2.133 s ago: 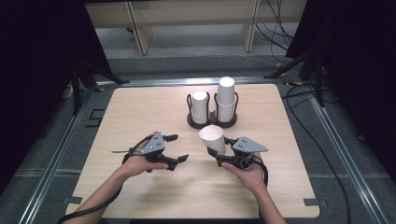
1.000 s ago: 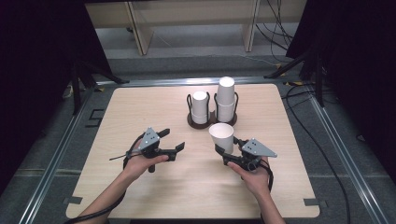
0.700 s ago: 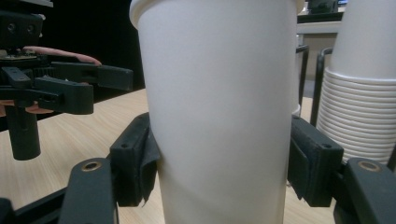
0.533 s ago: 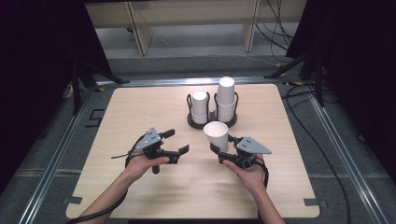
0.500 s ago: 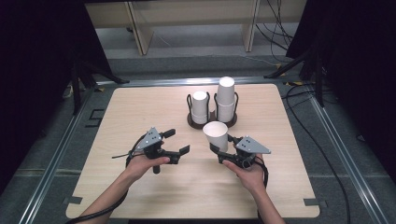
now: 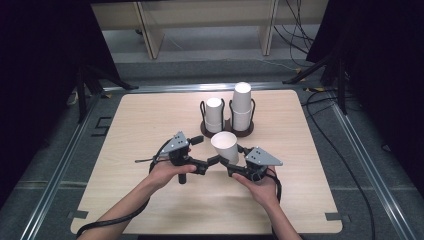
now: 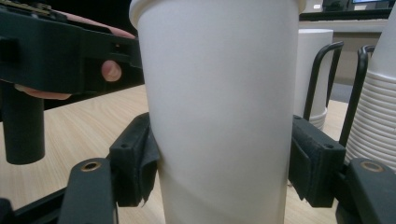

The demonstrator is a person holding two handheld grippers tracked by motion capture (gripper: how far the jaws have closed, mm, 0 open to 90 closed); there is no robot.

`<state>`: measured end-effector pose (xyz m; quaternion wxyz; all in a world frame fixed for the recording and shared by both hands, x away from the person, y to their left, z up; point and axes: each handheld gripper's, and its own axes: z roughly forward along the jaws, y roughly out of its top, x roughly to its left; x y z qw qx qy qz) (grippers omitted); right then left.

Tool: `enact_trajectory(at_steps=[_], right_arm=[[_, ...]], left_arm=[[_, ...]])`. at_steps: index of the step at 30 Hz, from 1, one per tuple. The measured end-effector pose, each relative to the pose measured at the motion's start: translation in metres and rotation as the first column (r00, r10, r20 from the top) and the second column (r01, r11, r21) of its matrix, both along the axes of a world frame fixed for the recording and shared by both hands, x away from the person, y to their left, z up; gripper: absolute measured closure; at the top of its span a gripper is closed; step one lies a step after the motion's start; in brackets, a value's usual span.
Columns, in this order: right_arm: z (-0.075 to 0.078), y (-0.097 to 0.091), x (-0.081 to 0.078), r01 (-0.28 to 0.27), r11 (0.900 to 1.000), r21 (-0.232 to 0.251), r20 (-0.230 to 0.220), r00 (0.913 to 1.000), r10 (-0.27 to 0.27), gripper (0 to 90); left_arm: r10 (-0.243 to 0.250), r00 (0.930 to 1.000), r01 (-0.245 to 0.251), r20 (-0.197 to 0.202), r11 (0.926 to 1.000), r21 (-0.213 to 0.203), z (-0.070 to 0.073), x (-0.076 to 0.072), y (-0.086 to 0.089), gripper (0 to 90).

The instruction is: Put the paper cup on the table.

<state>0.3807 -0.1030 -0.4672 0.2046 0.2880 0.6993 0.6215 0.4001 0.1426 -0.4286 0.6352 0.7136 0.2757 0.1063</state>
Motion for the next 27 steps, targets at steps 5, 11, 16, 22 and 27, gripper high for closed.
enact_trajectory(at_steps=[5,11,16,22,27], right_arm=[[0.001,0.003,0.0,0.004,0.9999,-0.011,-0.013,0.9999,-0.004,33.2],[-0.001,0.01,0.003,-0.018,0.9998,-0.005,-0.013,0.9998,0.018,33.2],[-0.002,0.012,0.003,-0.016,0.9998,-0.007,-0.01,0.9998,0.016,33.2],[-0.002,0.014,0.002,-0.026,0.9997,0.002,-0.017,0.9995,0.026,33.2],[-0.002,0.013,0.003,-0.011,0.9998,-0.016,0.027,0.9996,0.011,33.1]], left_arm=[[-0.003,0.9998,0.003,-0.017,0.9999,0.016,-0.001,0.004,-0.005,0.0],[-0.02,0.9997,0.02,-0.015,0.9995,0.025,0.002,0.008,-0.014,0.0],[-0.029,0.9994,0.029,-0.021,0.9995,0.015,0.002,0.012,-0.021,0.0],[-0.03,0.9991,0.03,-0.031,0.9995,0.013,0.002,0.012,-0.028,2.2],[-0.016,0.9996,0.017,-0.021,0.9997,0.02,0.001,0.014,-0.028,7.9]])
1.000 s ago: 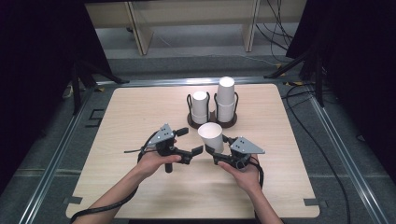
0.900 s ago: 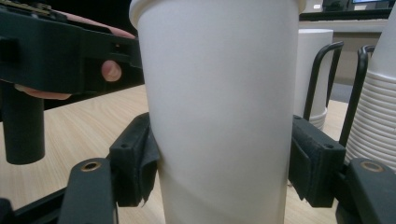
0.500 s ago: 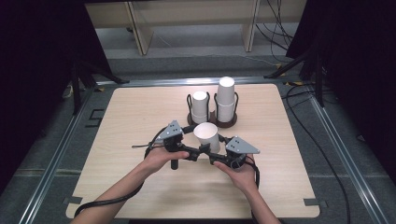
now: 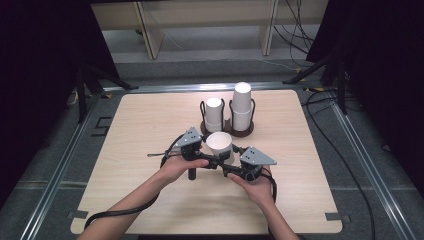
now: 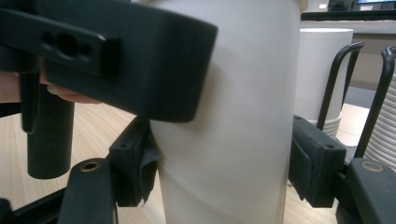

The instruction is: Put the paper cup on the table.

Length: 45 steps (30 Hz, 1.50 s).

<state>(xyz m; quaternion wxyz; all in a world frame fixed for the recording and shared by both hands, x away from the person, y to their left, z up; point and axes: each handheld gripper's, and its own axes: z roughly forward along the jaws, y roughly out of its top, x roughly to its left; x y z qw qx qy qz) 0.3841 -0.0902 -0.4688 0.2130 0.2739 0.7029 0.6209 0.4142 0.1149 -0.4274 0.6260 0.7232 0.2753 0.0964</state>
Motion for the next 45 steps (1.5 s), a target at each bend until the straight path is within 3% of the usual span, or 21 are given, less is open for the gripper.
enact_trajectory(at_steps=[6,7,9,13,15,18,19,22,24,25,27,28,32,33,36,38,40,42,43,44,45], right_arm=[[0.0,0.0,0.0,-0.004,1.0,0.007,-0.008,1.0,0.004,32.7],[0.001,-0.001,-0.002,0.008,0.9997,-0.022,-0.016,0.9998,-0.009,32.4],[0.001,0.0,-0.004,0.01,0.9999,-0.009,-0.042,0.9991,-0.01,31.7],[0.001,0.001,-0.001,-0.005,0.9999,-0.013,-0.01,0.9999,0.005,29.4],[0.003,0.001,-0.004,0.007,0.9994,-0.034,-0.049,0.9987,-0.009,28.7],[0.003,0.002,-0.001,-0.02,0.9996,-0.02,-0.024,0.9995,0.019,27.3],[0.004,0.001,-0.002,-0.007,0.999,-0.045,-0.041,0.9991,0.005,26.8],[0.005,0.001,-0.002,-0.006,0.9985,-0.054,-0.033,0.9994,0.004,23.8],[0.005,0.0,0.001,0.004,0.9981,-0.061,0.009,1.0,-0.003,22.0],[0.005,0.0,-0.001,0.006,0.9981,-0.062,-0.014,0.9999,-0.007,21.3],[0.005,0.0,0.0,-0.012,0.9986,-0.052,-0.005,0.9999,0.012,20.1],[0.005,0.0,0.001,-0.003,0.9984,-0.057,0.012,0.9999,0.004,19.5],[0.005,0.0,-0.001,-0.004,0.997,-0.077,-0.004,1.0,0.004,18.0],[0.005,0.0,-0.003,-0.01,0.9975,-0.069,-0.033,0.9994,0.007,17.8],[0.005,0.0,-0.004,-0.026,0.997,-0.073,-0.034,0.9992,0.024,17.7],[0.005,-0.001,-0.004,-0.004,0.9967,-0.081,0.007,1.0,0.004,17.8],[0.006,-0.002,-0.006,-0.002,0.9964,-0.085,-0.016,0.9999,0.001,17.8],[0.005,-0.002,-0.006,-0.021,0.9982,-0.055,-0.022,0.9996,0.02,17.9],[0.006,-0.004,-0.007,-0.004,0.9968,-0.08,-0.027,0.9996,0.002,17.9],[0.005,-0.004,-0.005,-0.007,0.9967,-0.081,0.013,0.9999,0.009,17.9],[0.005,-0.004,-0.005,-0.011,0.9976,-0.068,0.0,0.9999,0.011,17.9]], left_arm=[[0.003,0.9997,-0.002,0.026,0.9999,-0.01,-0.001,0.0,-0.001,14.2],[-0.002,0.9993,0.002,0.038,0.9999,-0.011,-0.001,0.0,-0.001,14.6],[0.003,0.9989,-0.003,0.046,1.0,0.009,0.0,-0.002,0.0,15.6],[-0.007,0.9967,0.005,0.08,0.9997,0.023,0.0,-0.004,0.001,18.4],[-0.007,0.995,0.005,0.1,0.9997,0.023,-0.001,-0.005,0.001,19.2],[-0.004,0.9921,0.001,0.125,0.9996,0.027,-0.001,-0.007,0.002,20.3],[-0.004,0.9897,0.001,0.143,0.9998,0.021,-0.001,-0.007,0.002,20.5],[0.005,0.987,-0.01,0.161,0.9993,0.035,0.002,-0.009,0.003,21.1],[0.009,0.9852,-0.015,0.171,0.9993,0.035,0.004,-0.01,0.005,21.2],[0.009,0.9839,-0.014,0.178,0.9996,0.026,0.004,-0.01,0.005,21.2],[0.014,0.9814,-0.023,0.191,0.9988,0.044,0.006,-0.011,0.007,21.3],[0.017,0.9805,-0.027,0.196,0.9986,0.046,0.007,-0.011,0.007,21.3],[0.032,0.978,-0.042,0.206,0.9981,0.045,0.009,-0.011,0.012,21.3],[0.038,0.9776,-0.047,0.207,0.9981,0.041,0.009,-0.011,0.013,21.4],[0.051,0.9754,-0.061,0.215,0.9973,0.041,0.011,-0.01,0.017,21.5],[0.055,0.9744,-0.066,0.218,0.9968,0.045,0.012,-0.011,0.02,21.5],[0.064,0.9728,-0.075,0.223,0.9962,0.044,0.012,-0.011,0.022,21.6],[0.07,0.9714,-0.082,0.227,0.9957,0.043,0.013,-0.012,0.024,21.6],[0.074,0.9692,-0.084,0.235,0.9958,0.036,0.013,-0.011,0.025,21.6],[0.074,0.9689,-0.087,0.236,0.995,0.048,0.013,-0.012,0.026,21.6],[0.08,0.9677,-0.094,0.239,0.9945,0.046,0.014,-0.012,0.027,21.6]])
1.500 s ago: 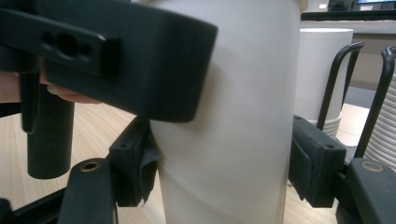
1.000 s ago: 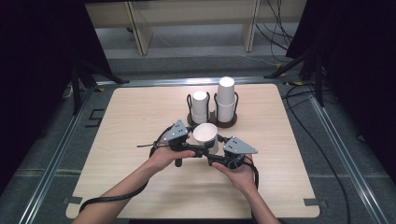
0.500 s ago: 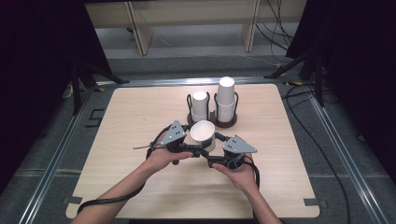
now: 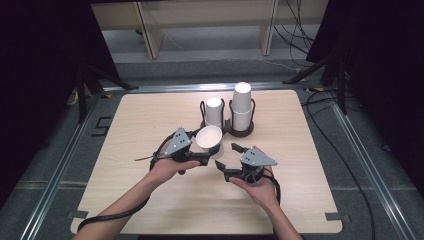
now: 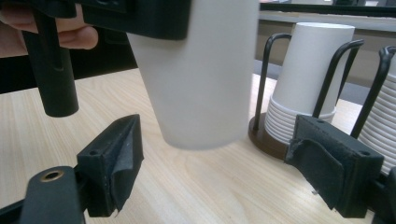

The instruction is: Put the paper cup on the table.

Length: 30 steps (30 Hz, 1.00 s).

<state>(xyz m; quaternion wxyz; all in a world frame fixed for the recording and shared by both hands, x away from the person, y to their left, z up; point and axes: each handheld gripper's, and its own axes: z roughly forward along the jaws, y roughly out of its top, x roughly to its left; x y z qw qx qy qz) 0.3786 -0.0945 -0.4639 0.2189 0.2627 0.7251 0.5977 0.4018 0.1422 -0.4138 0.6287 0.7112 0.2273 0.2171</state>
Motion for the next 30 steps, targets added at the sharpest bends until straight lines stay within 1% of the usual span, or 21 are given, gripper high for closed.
enact_trajectory(at_steps=[1,3,4,5,6,7,9,10,11,12,13,15,16,17,20,21,23,24,25,27,30], right_arm=[[0.0,-0.001,-0.002,0.0,1.0,-0.003,-0.031,0.9995,0.0,17.9],[0.0,-0.002,-0.003,0.011,0.9999,-0.004,-0.03,0.9995,-0.011,17.9],[0.0,-0.004,-0.003,0.025,0.9995,-0.016,0.002,0.9997,-0.025,18.0],[0.0,-0.005,-0.003,0.016,0.9998,-0.012,-0.007,0.9998,-0.016,18.0],[0.0,-0.006,-0.003,0.028,0.9995,-0.014,0.015,0.9995,-0.027,18.0],[-0.001,-0.006,-0.002,0.012,0.9999,-0.001,0.008,0.9999,-0.012,18.1],[-0.001,-0.007,-0.006,0.033,0.9994,-0.004,-0.035,0.9988,-0.033,18.2],[-0.001,-0.009,-0.004,0.04,0.9991,-0.014,0.0,0.9992,-0.04,18.3],[-0.003,-0.007,-0.006,0.05,0.9986,0.015,-0.032,0.9982,-0.05,18.4],[-0.003,-0.009,-0.005,0.027,0.9995,0.013,-0.032,0.9991,-0.027,18.5],[-0.002,-0.01,-0.006,0.037,0.9993,0.003,-0.035,0.9987,-0.037,18.6],[-0.003,-0.013,-0.007,0.055,0.9984,-0.008,-0.016,0.9983,-0.055,18.9],[-0.003,-0.013,-0.007,0.058,0.9983,-0.005,-0.023,0.998,-0.059,19.0],[-0.004,-0.014,-0.006,0.062,0.9981,-0.001,-0.005,0.998,-0.062,19.1],[-0.005,-0.015,-0.009,0.064,0.9978,0.018,-0.051,0.9967,-0.063,19.4],[-0.006,-0.015,-0.009,0.058,0.9976,0.039,-0.045,0.9974,-0.056,19.8],[-0.007,-0.016,-0.009,0.065,0.9973,0.035,-0.048,0.9969,-0.063,20.2],[-0.007,-0.016,-0.009,0.065,0.9966,0.051,-0.044,0.9971,-0.062,20.3],[-0.007,-0.017,-0.01,0.066,0.9972,0.033,-0.044,0.9969,-0.065,20.4],[-0.008,-0.018,-0.012,0.084,0.9959,0.032,-0.064,0.9946,-0.082,20.5],[-0.01,-0.019,-0.011,0.078,0.9958,0.048,-0.053,0.9957,-0.076,20.7]], left_arm=[[-0.001,1.0,0.001,0.001,1.0,0.001,0.0,0.0,0.001,21.7],[0.004,1.0,-0.004,0.006,1.0,0.005,0.001,-0.001,0.004,21.7],[0.008,1.0,-0.008,0.003,1.0,-0.001,0.001,-0.001,0.005,21.7],[0.012,0.9999,-0.012,0.005,0.9999,0.002,0.001,-0.001,0.007,21.7],[0.015,0.9999,-0.015,0.006,0.9999,0.004,0.0,-0.001,0.008,21.7],[0.017,0.9998,-0.017,0.005,0.9998,0.009,0.0,-0.001,0.01,21.7],[0.019,0.9998,-0.019,0.008,0.9998,-0.005,-0.002,-0.001,0.011,21.7],[0.029,0.9996,-0.029,0.001,0.9994,0.016,-0.001,-0.002,0.014,21.7],[0.033,0.9995,-0.033,0.001,0.9994,0.014,-0.002,-0.002,0.016,21.7],[0.036,0.9994,-0.036,0.0,0.9993,0.013,-0.002,-0.002,0.017,21.7],[0.042,0.999,-0.042,0.015,0.9991,0.005,-0.002,-0.001,0.019,21.7],[0.053,0.9985,-0.053,0.014,0.9984,0.02,-0.002,-0.002,0.023,21.8],[0.055,0.9983,-0.055,0.018,0.9984,0.012,-0.003,-0.002,0.024,21.8],[0.064,0.9978,-0.065,0.014,0.9977,0.019,-0.003,-0.003,0.027,21.7],[0.071,0.9973,-0.071,0.017,0.9972,0.023,-0.003,-0.004,0.031,21.8],[0.074,0.9971,-0.074,0.016,0.997,0.021,-0.003,-0.004,0.032,21.9],[0.079,0.9967,-0.079,0.02,0.9967,0.014,-0.004,-0.004,0.034,21.9],[0.084,0.9963,-0.084,0.018,0.9963,0.018,-0.004,-0.004,0.036,22.0],[0.087,0.9961,-0.087,0.016,0.9961,0.017,-0.004,-0.004,0.037,22.0],[0.092,0.9956,-0.092,0.018,0.9956,0.013,-0.005,-0.005,0.039,22.1],[0.093,0.9953,-0.093,0.027,0.9957,0.002,-0.007,-0.005,0.042,22.1]])
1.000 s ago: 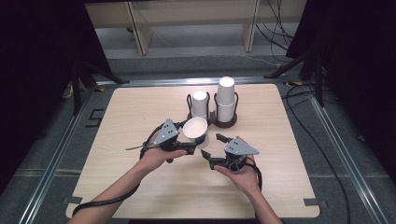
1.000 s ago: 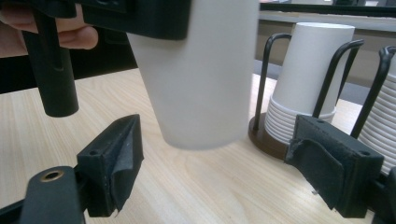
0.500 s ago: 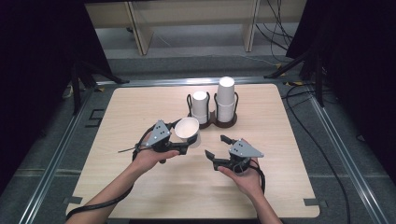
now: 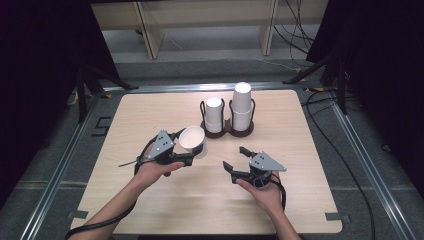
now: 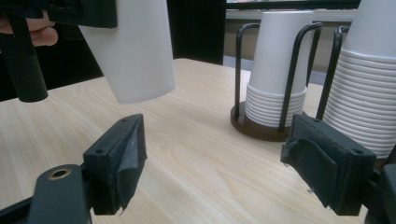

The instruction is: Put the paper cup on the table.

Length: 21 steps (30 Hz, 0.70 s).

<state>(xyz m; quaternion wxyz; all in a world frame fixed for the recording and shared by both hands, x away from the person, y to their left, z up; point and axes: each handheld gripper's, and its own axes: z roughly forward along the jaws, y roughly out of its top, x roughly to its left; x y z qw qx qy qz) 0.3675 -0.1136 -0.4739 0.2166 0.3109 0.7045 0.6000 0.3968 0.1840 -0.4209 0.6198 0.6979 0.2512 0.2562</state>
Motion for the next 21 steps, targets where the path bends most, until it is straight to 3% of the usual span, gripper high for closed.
enact_trajectory(at_steps=[1,3,6,7,8,15,17,21], right_arm=[[0.0,-0.001,-0.001,0.011,0.9998,-0.015,-0.011,0.9999,-0.011,20.7],[-0.002,-0.001,-0.001,-0.001,0.9999,0.015,-0.019,0.9998,0.001,21.2],[-0.001,-0.003,0.0,0.016,0.9999,-0.003,-0.008,0.9998,-0.016,21.5],[-0.002,-0.002,-0.001,0.009,0.9999,0.01,-0.024,0.9997,-0.009,21.7],[-0.002,-0.004,0.001,0.014,0.9999,-0.004,-0.002,0.9999,-0.014,21.7],[-0.004,-0.004,-0.002,0.042,0.999,0.016,-0.029,0.9987,-0.042,21.8],[-0.004,-0.004,-0.001,0.024,0.9996,0.015,-0.018,0.9996,-0.024,21.9],[-0.004,-0.006,-0.001,0.037,0.9992,0.014,-0.015,0.9992,-0.037,22.2]], left_arm=[[0.005,0.9999,-0.004,-0.01,0.9999,0.015,0.0,-0.001,0.002,22.1],[0.012,0.9999,-0.012,-0.007,0.9997,0.02,-0.001,-0.002,0.004,22.2],[0.021,0.9998,-0.02,-0.004,0.9996,0.02,-0.003,-0.002,0.007,22.3],[0.026,0.9997,-0.025,-0.006,0.9995,0.018,-0.004,-0.003,0.007,22.3],[0.03,0.9996,-0.03,-0.003,0.9994,0.019,-0.005,-0.003,0.008,22.3],[0.056,0.9984,-0.055,-0.007,0.998,0.029,-0.01,-0.005,0.014,22.4],[0.064,0.9979,-0.064,-0.005,0.9975,0.03,-0.011,-0.005,0.015,22.5],[0.074,0.9972,-0.074,0.01,0.997,0.024,-0.014,-0.006,0.02,22.5]])
